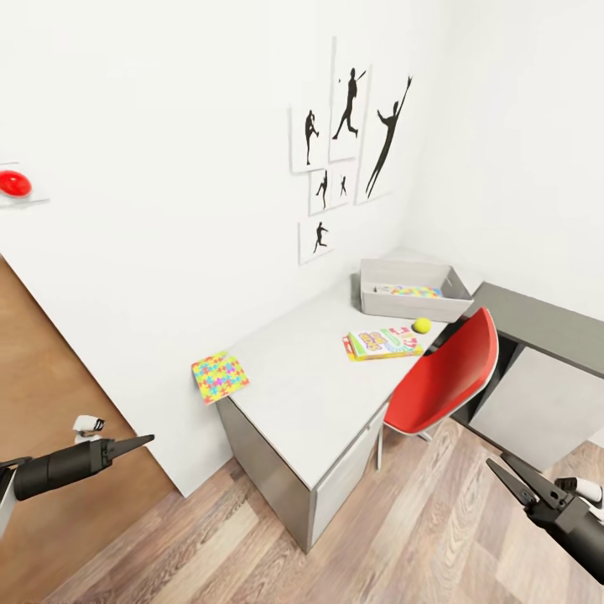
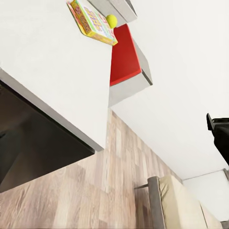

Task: Put all the toys in the child's room - the three board games (two on the bed and one on the table), the two jigsaw puzzles on the table, and the tennis ball on the table - inside the toy box on the table in the child's room.

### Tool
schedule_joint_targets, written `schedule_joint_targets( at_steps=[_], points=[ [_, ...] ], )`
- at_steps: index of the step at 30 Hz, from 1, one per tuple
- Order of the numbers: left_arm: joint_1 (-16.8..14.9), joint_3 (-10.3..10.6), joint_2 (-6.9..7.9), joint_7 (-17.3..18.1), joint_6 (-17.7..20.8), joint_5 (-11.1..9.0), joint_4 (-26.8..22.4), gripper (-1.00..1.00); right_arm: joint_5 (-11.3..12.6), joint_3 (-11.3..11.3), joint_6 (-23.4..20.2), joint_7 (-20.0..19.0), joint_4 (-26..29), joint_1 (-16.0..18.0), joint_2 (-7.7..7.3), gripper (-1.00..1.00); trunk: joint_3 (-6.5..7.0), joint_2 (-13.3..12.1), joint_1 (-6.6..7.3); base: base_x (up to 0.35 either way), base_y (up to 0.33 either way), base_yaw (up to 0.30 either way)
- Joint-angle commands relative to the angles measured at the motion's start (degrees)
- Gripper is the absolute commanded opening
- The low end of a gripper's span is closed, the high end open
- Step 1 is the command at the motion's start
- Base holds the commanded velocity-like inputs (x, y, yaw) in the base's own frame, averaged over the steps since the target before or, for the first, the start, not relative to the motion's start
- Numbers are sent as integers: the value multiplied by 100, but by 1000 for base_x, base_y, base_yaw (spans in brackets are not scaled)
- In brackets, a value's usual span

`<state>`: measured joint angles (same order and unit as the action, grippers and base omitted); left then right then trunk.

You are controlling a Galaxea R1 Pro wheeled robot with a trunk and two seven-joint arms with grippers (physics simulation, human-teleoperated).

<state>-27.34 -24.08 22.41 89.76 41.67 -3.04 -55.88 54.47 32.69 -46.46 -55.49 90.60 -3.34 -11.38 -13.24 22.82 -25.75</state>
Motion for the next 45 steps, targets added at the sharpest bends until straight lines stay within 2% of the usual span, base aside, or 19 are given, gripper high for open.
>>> schedule_joint_targets(
  at_steps=[1,28,45],
  points=[
    [-3,0,1,24,61,5,-1,100,22,1,-30,3,3,0,-2,100,-6,10,-3,0,0,97],
    [-3,-1,1,24,61,5,-2,100,22,8,-31,3,1,0,-4,100,5,10,-3,7,0,12],
    [-3,-1,1,24,61,5,-2,100,22,10,-30,3,1,0,-2,100,129,10,-3,215,54,0]
  ],
)
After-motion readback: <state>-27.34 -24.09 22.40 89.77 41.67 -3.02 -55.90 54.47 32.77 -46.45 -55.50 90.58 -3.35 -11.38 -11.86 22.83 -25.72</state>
